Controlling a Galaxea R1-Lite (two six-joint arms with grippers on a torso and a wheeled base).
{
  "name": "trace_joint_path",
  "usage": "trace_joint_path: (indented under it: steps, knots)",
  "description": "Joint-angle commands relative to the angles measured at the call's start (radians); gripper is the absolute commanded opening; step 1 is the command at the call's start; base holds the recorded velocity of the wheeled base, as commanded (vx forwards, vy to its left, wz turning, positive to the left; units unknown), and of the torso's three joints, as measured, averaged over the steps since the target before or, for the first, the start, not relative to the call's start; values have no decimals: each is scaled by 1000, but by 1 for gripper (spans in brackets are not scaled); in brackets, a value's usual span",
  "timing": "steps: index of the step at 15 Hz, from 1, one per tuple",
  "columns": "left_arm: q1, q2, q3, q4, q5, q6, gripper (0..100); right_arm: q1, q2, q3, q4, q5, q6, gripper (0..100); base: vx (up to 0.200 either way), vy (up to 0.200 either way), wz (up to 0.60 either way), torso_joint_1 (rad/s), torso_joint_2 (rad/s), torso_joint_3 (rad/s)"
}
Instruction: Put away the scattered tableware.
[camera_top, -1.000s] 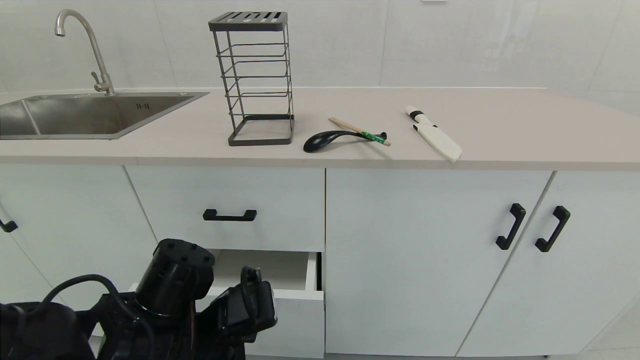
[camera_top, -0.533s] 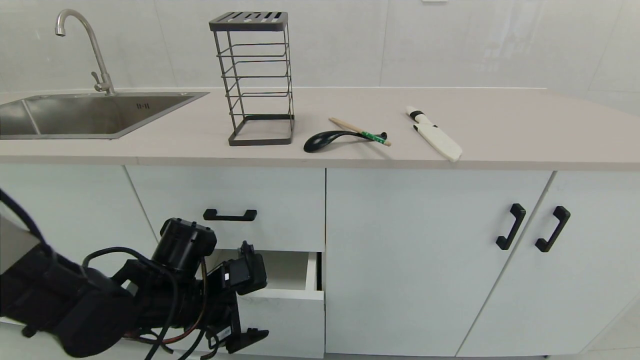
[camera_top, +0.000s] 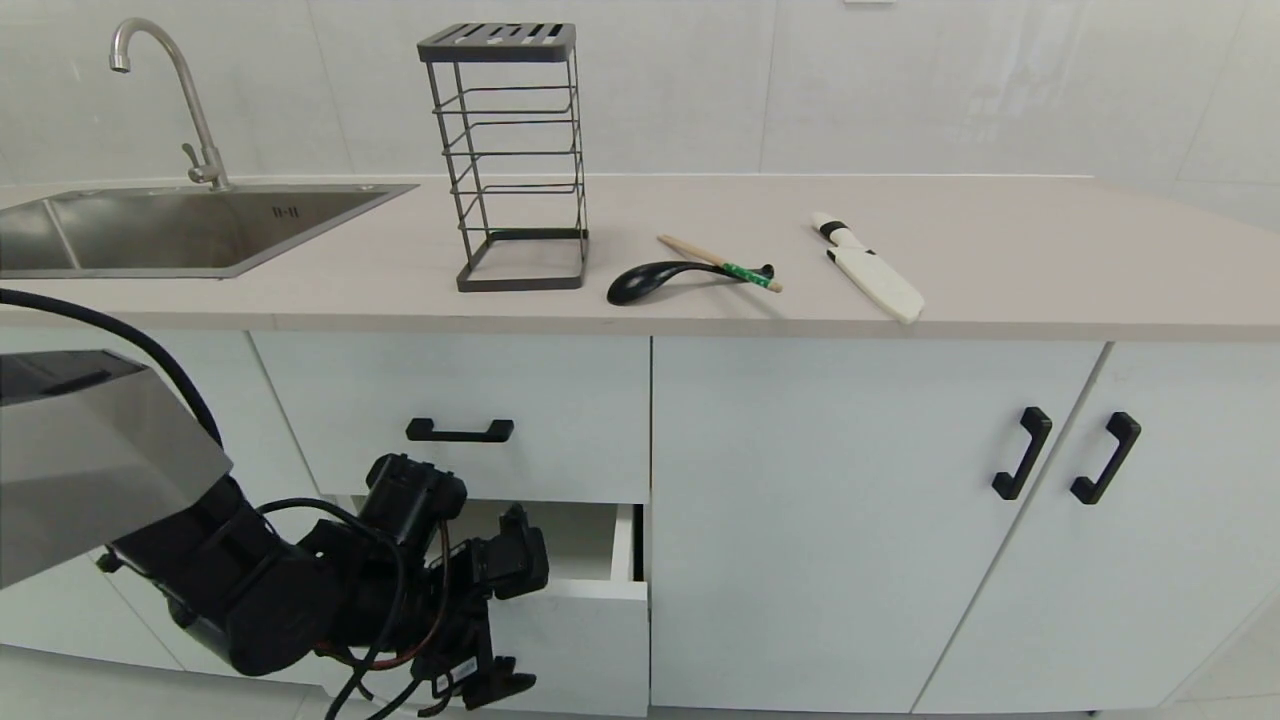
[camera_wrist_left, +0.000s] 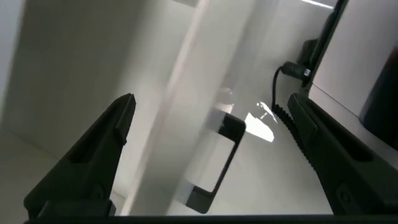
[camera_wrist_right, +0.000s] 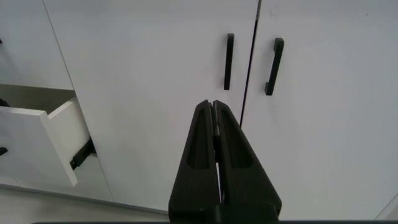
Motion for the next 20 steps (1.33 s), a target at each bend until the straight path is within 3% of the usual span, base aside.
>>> trace_joint_path:
  steps: [1, 4, 10, 12, 15, 16, 17, 18, 19, 20]
  knots:
    - [-31, -14, 55, 0, -8, -2, 100, 0, 1, 0, 0, 0, -1, 0, 0, 0, 0, 0, 0, 0]
    - [-66, -63, 118, 0, -13, -8, 100, 0, 1, 0, 0, 0, 0, 0, 0, 0, 0, 0, 0, 0]
    - [-75, -149, 187, 2, -13, -10, 100, 0, 1, 0, 0, 0, -1, 0, 0, 0, 0, 0, 0, 0]
    - [-90, -190, 203, 0, -13, -33, 100, 0, 1, 0, 0, 0, 0, 0, 0, 0, 0, 0, 0, 0]
    - [-89, -302, 201, -9, -14, -125, 100, 0, 1, 0, 0, 0, 0, 0, 0, 0, 0, 0, 0, 0]
    - [-90, -359, 203, -9, -17, -198, 100, 0, 1, 0, 0, 0, 0, 0, 0, 0, 0, 0, 0, 0]
    - [-95, -384, 206, -9, -19, -241, 100, 0, 1, 0, 0, -1, 0, 0, 0, 0, 0, 0, 0, 0]
    - [-126, -447, 215, -15, -28, -344, 100, 0, 1, 0, 0, -1, 7, 0, 0, 0, 0, 0, 0, 0]
    - [-141, -467, 216, -21, -30, -372, 100, 0, 1, 0, 0, -1, 13, 0, 0, 0, 0, 0, 0, 0]
    - [-192, -529, 219, -52, -30, -459, 100, 0, 1, 0, 0, -1, 14, 0, 0, 0, 0, 0, 0, 0]
